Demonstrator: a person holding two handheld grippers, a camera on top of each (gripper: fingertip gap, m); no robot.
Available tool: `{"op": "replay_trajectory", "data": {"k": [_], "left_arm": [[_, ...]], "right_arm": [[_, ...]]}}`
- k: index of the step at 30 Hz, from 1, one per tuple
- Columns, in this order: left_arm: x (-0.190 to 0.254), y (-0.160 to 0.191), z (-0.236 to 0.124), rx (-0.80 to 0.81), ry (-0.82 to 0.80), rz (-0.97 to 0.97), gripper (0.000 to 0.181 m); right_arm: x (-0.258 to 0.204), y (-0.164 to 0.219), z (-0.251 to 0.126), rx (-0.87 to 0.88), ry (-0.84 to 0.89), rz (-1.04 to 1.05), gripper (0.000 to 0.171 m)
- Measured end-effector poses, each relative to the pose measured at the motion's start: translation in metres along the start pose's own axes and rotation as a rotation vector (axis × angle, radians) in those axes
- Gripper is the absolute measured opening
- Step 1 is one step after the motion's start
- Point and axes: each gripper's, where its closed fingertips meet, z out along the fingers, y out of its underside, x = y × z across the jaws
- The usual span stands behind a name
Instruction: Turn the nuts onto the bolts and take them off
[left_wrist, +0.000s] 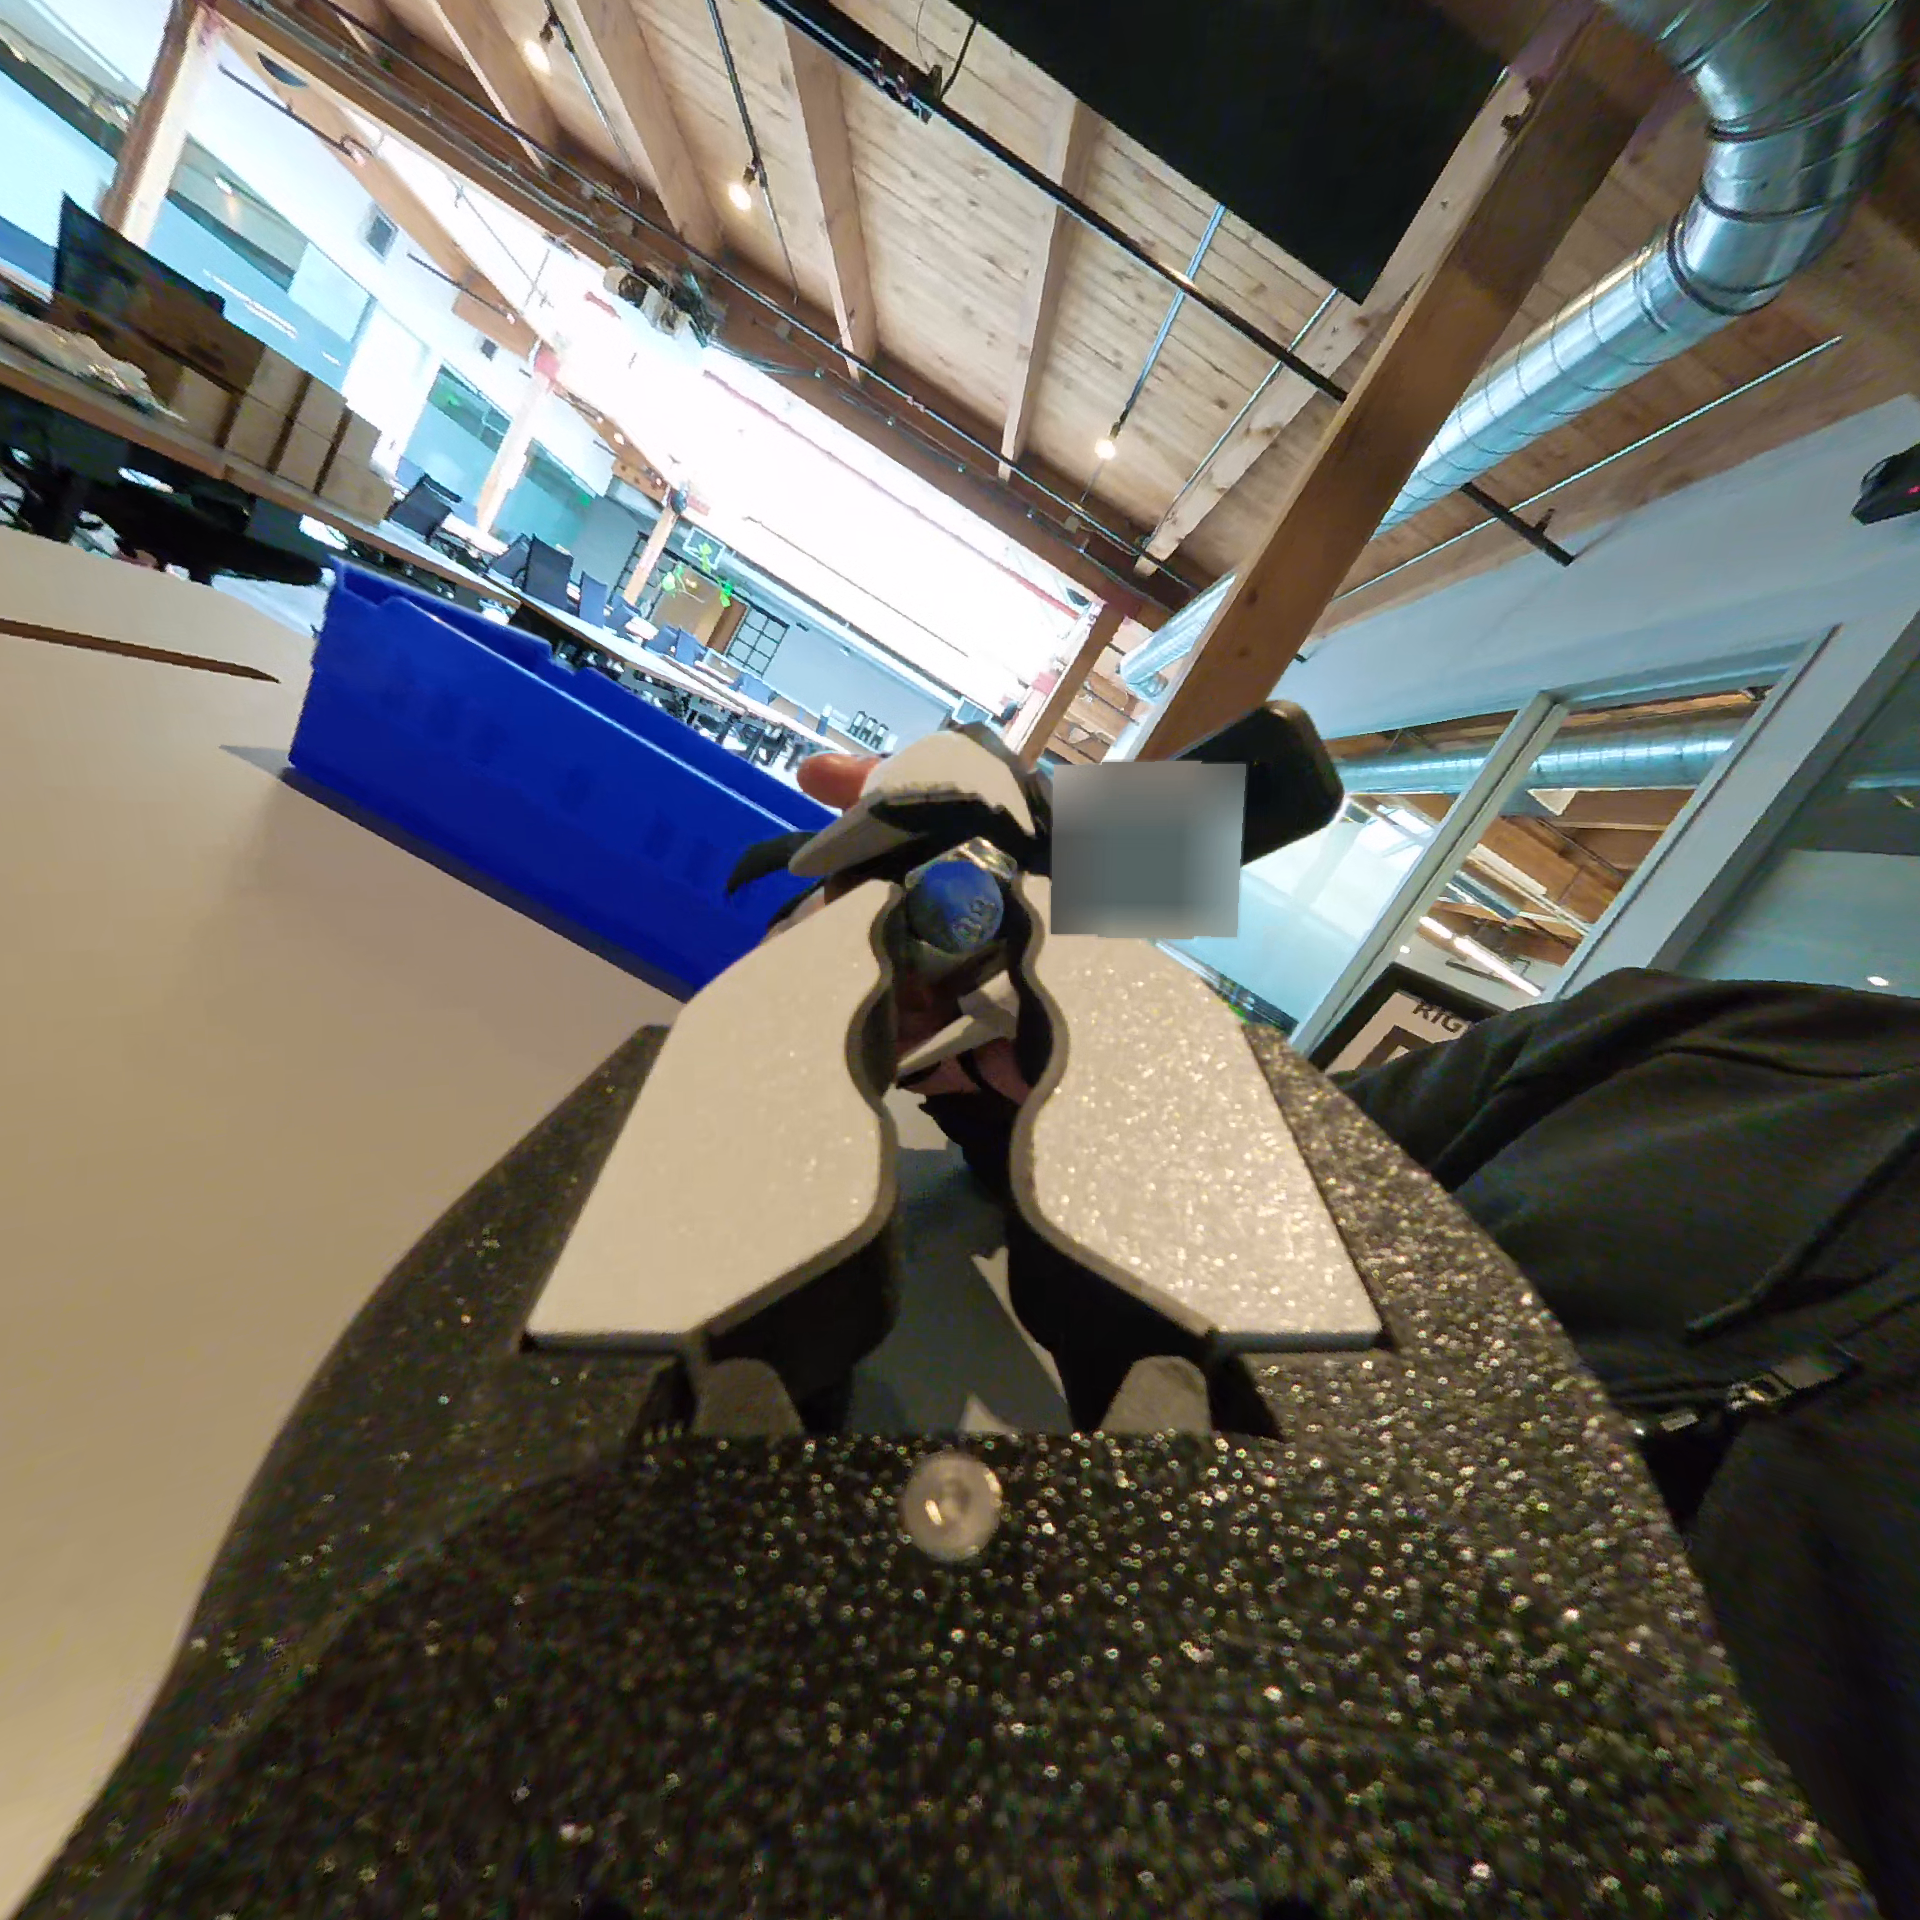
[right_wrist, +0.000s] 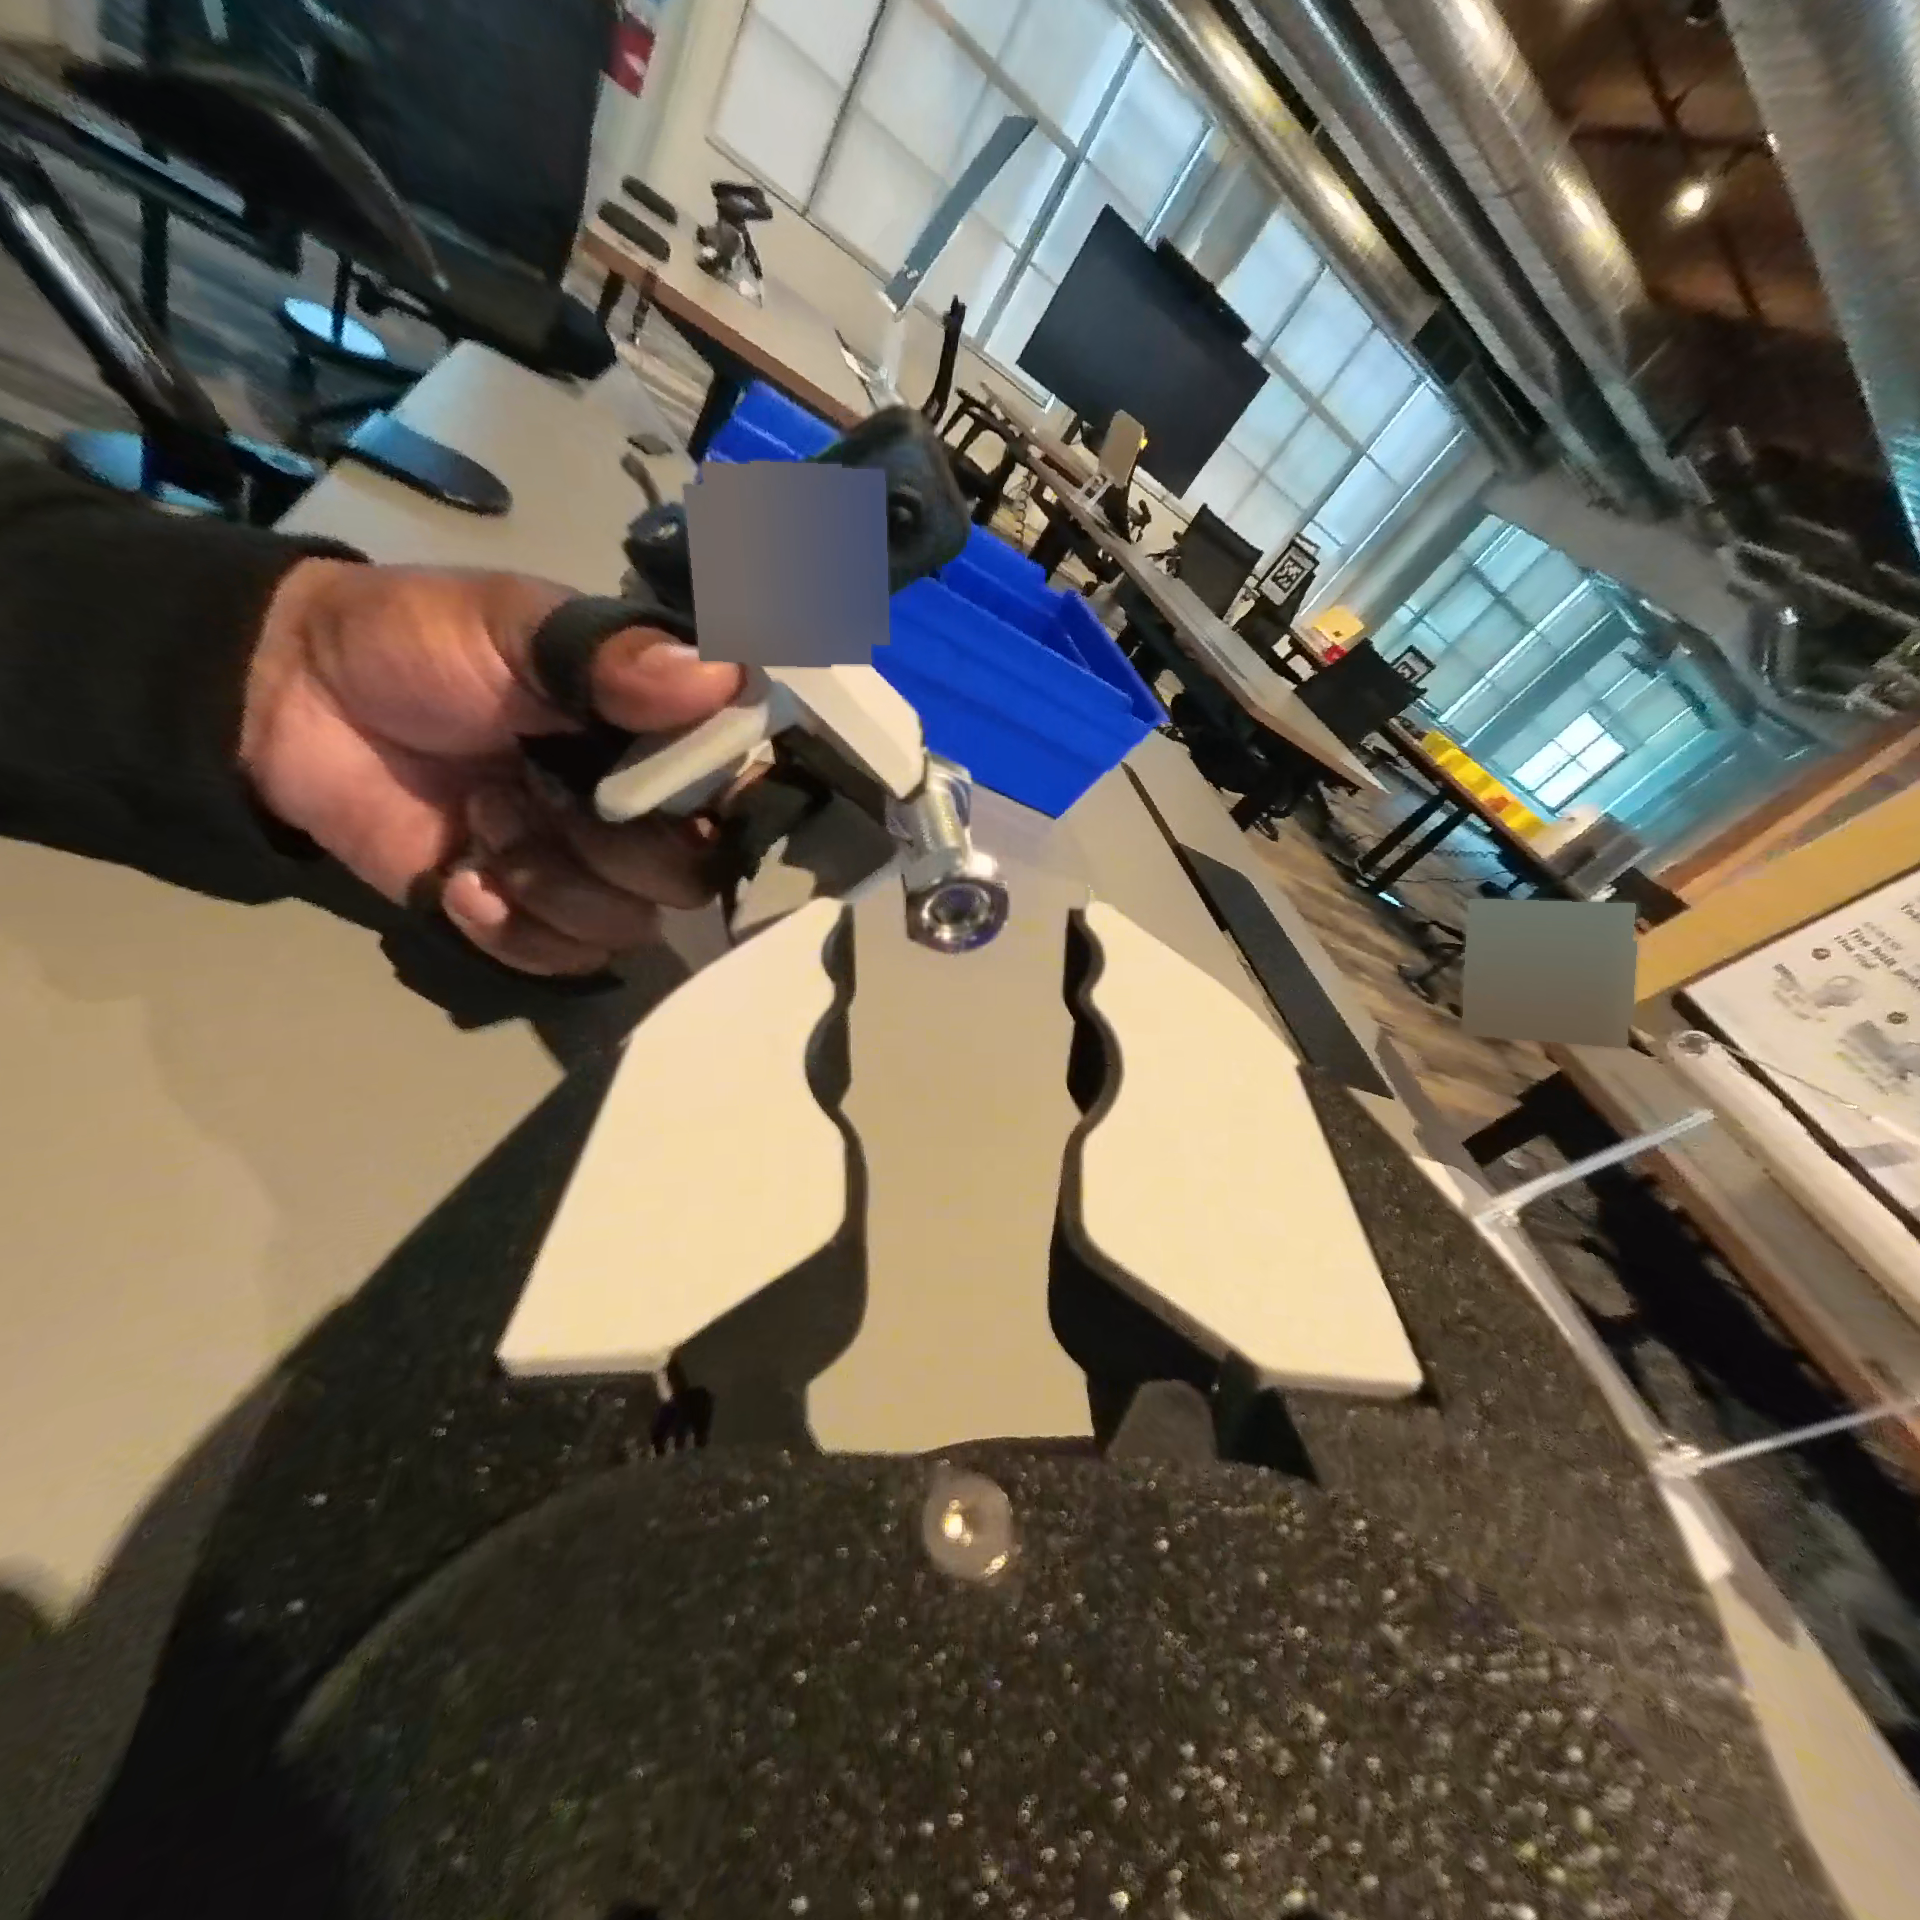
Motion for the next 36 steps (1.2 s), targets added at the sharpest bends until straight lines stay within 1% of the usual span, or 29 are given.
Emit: {"op": "replay_trajectory", "data": {"k": [1,3,5,6,8,10,11,13,15,17,19,22,23,25,28,30,31,33,34,36], "left_arm": [[-0.001,0.002,0.001,-0.008,0.000,-0.009,0.017],[-0.002,0.005,0.002,-0.031,-0.004,-0.012,0.017],[-0.001,0.005,0.002,-0.037,-0.012,0.008,0.017],[-0.002,0.006,0.001,-0.045,-0.027,0.024,0.017],[-0.004,0.007,0.001,-0.065,-0.060,0.068,0.017],[-0.003,0.007,0.002,-0.078,-0.079,0.116,0.017],[-0.002,0.006,0.003,-0.078,-0.084,0.132,0.017],[-0.001,0.003,0.002,-0.053,-0.082,0.134,0.017],[-0.003,-0.001,0.000,-0.020,-0.082,0.110,0.017],[-0.004,-0.005,-0.003,0.006,-0.073,0.084,0.017],[-0.003,-0.007,-0.005,0.025,-0.056,0.058,0.016],[-0.003,-0.006,-0.005,0.033,-0.034,0.025,0.017],[-0.003,-0.006,-0.005,0.034,-0.028,0.017,0.017],[-0.002,-0.006,-0.005,0.038,-0.016,0.005,0.017],[-0.002,-0.005,-0.004,0.031,-0.005,-0.005,0.017],[-0.001,-0.002,-0.003,0.017,0.003,-0.014,0.017],[-0.001,-0.001,-0.002,0.011,0.007,-0.018,0.017],[-0.001,0.001,-0.001,-0.001,0.007,-0.017,0.017],[-0.001,0.000,-0.001,0.000,0.008,-0.013,0.017],[-0.002,0.000,-0.001,-0.008,-0.013,0.009,0.017]], "right_arm": [[-0.001,0.001,0.001,-0.010,0.003,-0.019,0.036],[-0.005,0.000,0.000,-0.009,-0.010,-0.032,0.019],[-0.008,0.000,0.001,-0.013,-0.061,0.053,0.018],[-0.009,0.001,0.001,-0.017,-0.101,0.139,0.018],[-0.011,0.003,0.001,-0.003,-0.202,0.376,0.018],[-0.012,0.001,0.000,0.044,-0.318,0.638,0.018],[-0.013,-0.001,0.000,0.070,-0.364,0.735,0.018],[-0.012,-0.005,0.000,0.124,-0.391,0.814,0.022],[-0.015,-0.007,0.003,0.118,-0.368,0.757,0.037],[-0.018,-0.001,0.007,0.054,-0.295,0.594,0.048],[-0.018,0.004,0.010,0.001,-0.197,0.385,0.053],[-0.015,0.006,0.011,-0.042,-0.065,0.111,0.055],[-0.014,0.005,0.012,-0.051,-0.029,0.043,0.056],[-0.011,0.005,0.011,-0.063,0.018,-0.016,0.058],[-0.007,0.003,0.009,-0.049,0.041,-0.023,0.054],[-0.004,0.000,0.006,-0.032,0.053,-0.032,0.049],[-0.004,-0.002,0.005,-0.022,0.054,-0.039,0.044],[-0.007,-0.004,0.003,-0.009,0.033,-0.049,0.023],[-0.007,-0.003,0.003,-0.011,0.024,-0.040,0.018],[-0.009,-0.002,0.003,-0.013,-0.027,0.060,0.018]]}}
